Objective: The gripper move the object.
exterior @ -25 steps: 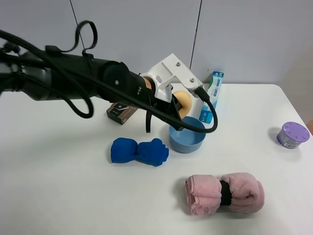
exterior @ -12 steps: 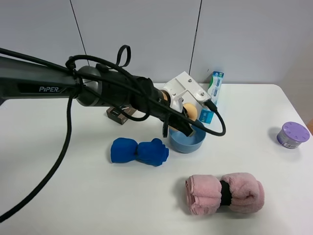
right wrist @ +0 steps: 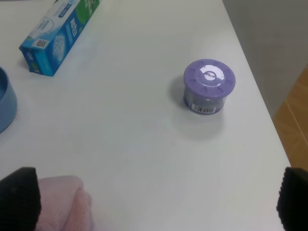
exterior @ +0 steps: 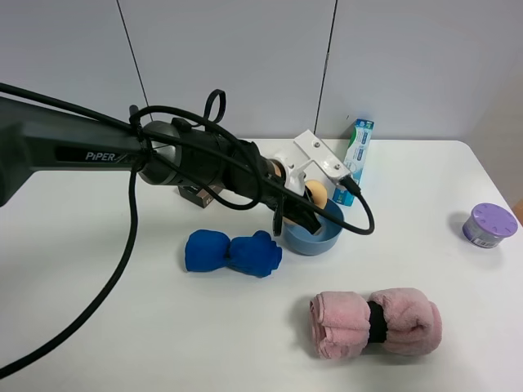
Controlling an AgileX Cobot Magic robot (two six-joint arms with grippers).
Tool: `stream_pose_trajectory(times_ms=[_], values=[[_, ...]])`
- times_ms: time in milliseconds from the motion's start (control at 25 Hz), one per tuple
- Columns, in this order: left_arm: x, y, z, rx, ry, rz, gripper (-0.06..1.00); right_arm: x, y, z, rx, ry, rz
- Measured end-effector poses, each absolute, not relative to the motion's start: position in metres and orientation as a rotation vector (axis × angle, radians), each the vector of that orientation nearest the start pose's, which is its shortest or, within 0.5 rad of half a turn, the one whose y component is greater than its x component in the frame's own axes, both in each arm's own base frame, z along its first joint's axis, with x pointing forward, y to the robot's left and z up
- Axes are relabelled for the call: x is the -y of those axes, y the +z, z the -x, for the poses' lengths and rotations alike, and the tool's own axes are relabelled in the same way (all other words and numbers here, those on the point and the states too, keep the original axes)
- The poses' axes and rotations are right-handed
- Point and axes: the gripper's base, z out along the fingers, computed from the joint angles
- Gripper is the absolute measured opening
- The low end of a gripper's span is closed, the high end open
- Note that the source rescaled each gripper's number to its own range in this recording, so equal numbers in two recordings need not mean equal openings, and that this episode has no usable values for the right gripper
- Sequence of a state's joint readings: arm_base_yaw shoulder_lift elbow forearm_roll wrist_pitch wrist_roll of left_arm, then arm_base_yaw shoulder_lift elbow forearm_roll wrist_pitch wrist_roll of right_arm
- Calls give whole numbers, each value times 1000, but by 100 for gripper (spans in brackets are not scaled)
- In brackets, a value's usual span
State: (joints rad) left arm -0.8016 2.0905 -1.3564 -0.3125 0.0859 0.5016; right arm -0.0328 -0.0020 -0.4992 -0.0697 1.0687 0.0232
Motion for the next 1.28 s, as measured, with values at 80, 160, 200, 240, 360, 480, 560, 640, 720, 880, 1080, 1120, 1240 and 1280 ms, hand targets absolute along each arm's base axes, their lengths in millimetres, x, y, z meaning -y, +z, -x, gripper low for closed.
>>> stream_pose_trajectory(times_ms=[80,160,200,240,360,480,560,640,720,880,1080,1120,1240,1280], values=[[329,155,-315,-2031,-342,-1112,29,5,277,6,-2049,-90,-61],[329,156,-315,-2027,-342,-1110,43,5,277,6,-2049,-90,-61],[329,156,-315,-2027,-342,-1110,50,5,277,6,-2049,-90,-61],[329,156,-315,-2027,-342,-1110,56,5,277,6,-2049,-90,-61],[329,156,-315,-2026,-341,-1110,73,5,277,6,-2049,-90,-61],[329,156,-315,-2026,-341,-1110,90,5,277,6,-2049,-90,-61],[329,156,-316,-2024,-342,-1108,96,5,277,6,-2049,-90,-61],[329,160,-316,-2024,-351,-1092,98,5,277,6,-2049,-90,-61],[329,166,-315,-2029,-367,-1065,99,5,277,6,-2049,-90,-61],[317,194,-315,-2068,-394,-1011,99,5,277,6,-2049,-90,-61],[260,233,-340,-2145,-317,-893,99,5,277,6,-2049,-90,-61],[245,240,-346,-2164,-293,-863,99,5,277,6,-2049,-90,-61],[197,263,-360,-2207,-217,-771,99,5,277,6,-2049,-90,-61],[181,269,-363,-2225,-188,-745,99,5,277,6,-2049,-90,-61]])
